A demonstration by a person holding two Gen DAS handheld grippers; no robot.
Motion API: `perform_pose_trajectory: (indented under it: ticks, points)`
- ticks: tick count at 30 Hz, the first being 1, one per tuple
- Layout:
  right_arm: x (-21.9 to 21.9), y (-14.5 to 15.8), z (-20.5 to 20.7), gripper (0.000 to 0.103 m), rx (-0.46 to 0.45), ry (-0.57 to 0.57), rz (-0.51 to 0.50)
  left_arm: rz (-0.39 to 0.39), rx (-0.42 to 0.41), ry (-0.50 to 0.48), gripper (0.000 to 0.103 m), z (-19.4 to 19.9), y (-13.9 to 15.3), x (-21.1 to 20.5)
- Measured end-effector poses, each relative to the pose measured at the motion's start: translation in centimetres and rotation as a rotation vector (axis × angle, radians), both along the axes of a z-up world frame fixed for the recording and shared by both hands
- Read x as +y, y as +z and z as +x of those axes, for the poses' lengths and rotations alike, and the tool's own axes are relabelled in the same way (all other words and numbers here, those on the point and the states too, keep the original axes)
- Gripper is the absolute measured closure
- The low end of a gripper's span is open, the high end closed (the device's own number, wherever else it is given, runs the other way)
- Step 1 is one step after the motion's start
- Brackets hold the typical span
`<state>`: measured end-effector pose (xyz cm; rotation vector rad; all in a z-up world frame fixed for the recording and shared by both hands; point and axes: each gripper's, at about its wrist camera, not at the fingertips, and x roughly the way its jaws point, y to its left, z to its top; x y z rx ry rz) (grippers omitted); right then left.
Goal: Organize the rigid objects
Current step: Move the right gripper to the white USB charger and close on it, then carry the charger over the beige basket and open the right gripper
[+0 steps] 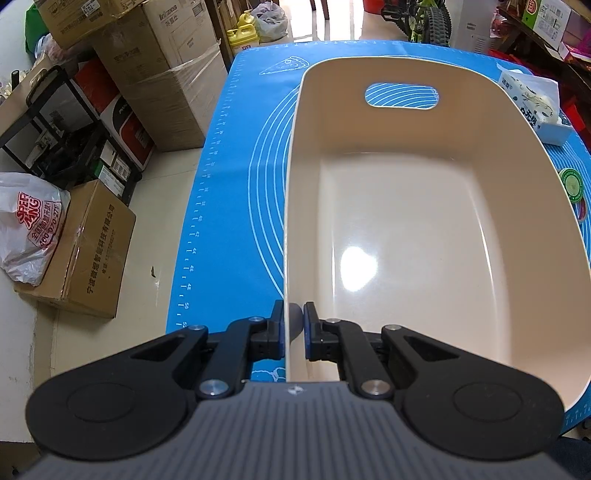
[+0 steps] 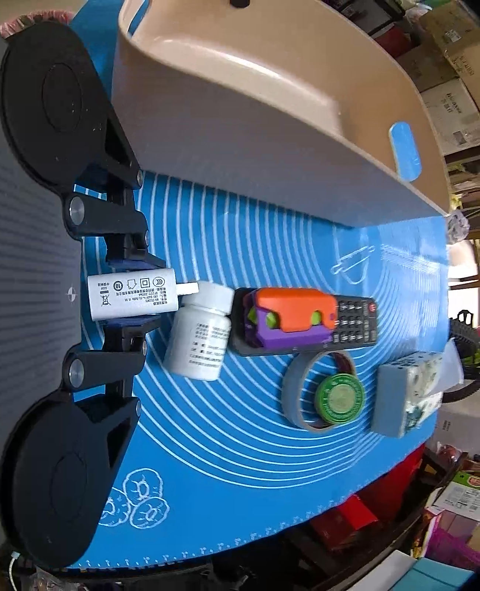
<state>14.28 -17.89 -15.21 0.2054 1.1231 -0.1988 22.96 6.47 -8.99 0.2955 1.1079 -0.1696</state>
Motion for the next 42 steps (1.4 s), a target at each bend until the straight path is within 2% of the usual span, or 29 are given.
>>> perform_pose_trajectory:
  ticks: [10, 17, 21, 26, 34, 42]
  points:
    - [-0.3, 3.5, -0.1, 0.069, -0.078, -0.045, 0.013, -0.004, -0.001, 0.009, 0.092, 0.0, 0.0, 0.1]
    - [0.0, 8.2, -0.1, 0.07, -0.221, -0.045, -0.007, -0.004, -0.001, 0.006, 0.092, -0.1, 0.0, 0.1]
    - [0.5, 10.8, 0.2, 0.07, -0.295, -0.017, -0.006, -0.006, -0.001, 0.004, 0.092, -0.1, 0.0, 0.1]
    - [2.4, 13.1, 1.8, 0.07, -0.345, 0.052, 0.019, -0.006, -0.001, 0.003, 0.092, -0.1, 0.0, 0.2]
    - [7.1, 12.7, 4.4, 0.069, -0.333, 0.217, 0.037, -0.008, -0.002, 0.003, 0.092, -0.1, 0.0, 0.2]
    - [11.3, 8.8, 6.2, 0.07, -0.189, 0.356, 0.031, -0.011, 0.001, 0.0, 0.093, 0.0, 0.0, 0.4]
